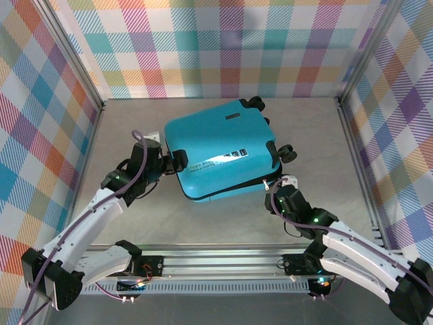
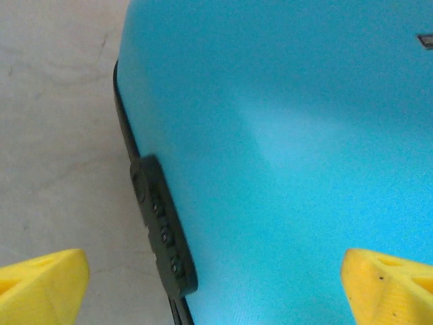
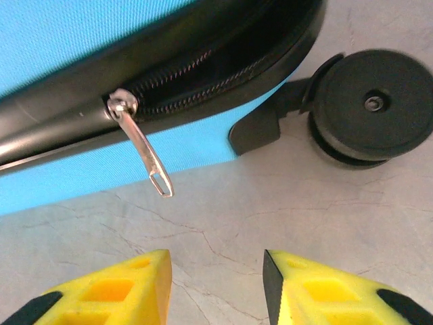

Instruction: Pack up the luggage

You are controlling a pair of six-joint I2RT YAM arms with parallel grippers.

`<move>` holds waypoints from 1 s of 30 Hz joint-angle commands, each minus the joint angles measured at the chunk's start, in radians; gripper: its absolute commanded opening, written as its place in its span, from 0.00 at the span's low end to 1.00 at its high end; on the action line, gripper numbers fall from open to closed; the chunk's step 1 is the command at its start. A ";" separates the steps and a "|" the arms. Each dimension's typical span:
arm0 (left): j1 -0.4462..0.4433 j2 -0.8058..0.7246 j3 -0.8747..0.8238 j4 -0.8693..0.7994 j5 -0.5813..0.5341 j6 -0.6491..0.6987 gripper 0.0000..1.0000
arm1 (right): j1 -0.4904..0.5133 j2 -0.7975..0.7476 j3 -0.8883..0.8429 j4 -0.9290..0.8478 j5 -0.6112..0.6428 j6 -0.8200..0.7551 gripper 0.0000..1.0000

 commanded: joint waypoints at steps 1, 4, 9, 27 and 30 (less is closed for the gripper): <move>0.005 -0.080 -0.064 0.054 0.058 -0.085 0.94 | -0.005 0.047 0.036 0.080 -0.009 -0.040 0.41; 0.003 -0.099 -0.085 0.043 0.043 -0.097 0.93 | -0.005 0.083 0.060 0.087 -0.001 -0.067 0.43; 0.003 -0.103 -0.105 0.050 0.037 -0.095 0.93 | -0.005 0.142 0.132 0.077 -0.011 -0.135 0.52; 0.003 0.003 -0.076 0.117 0.073 -0.049 0.93 | -0.102 0.189 0.211 0.018 -0.222 -0.134 0.37; 0.003 0.019 -0.071 0.119 0.068 -0.044 0.93 | -0.098 0.196 0.188 0.027 -0.184 -0.115 0.37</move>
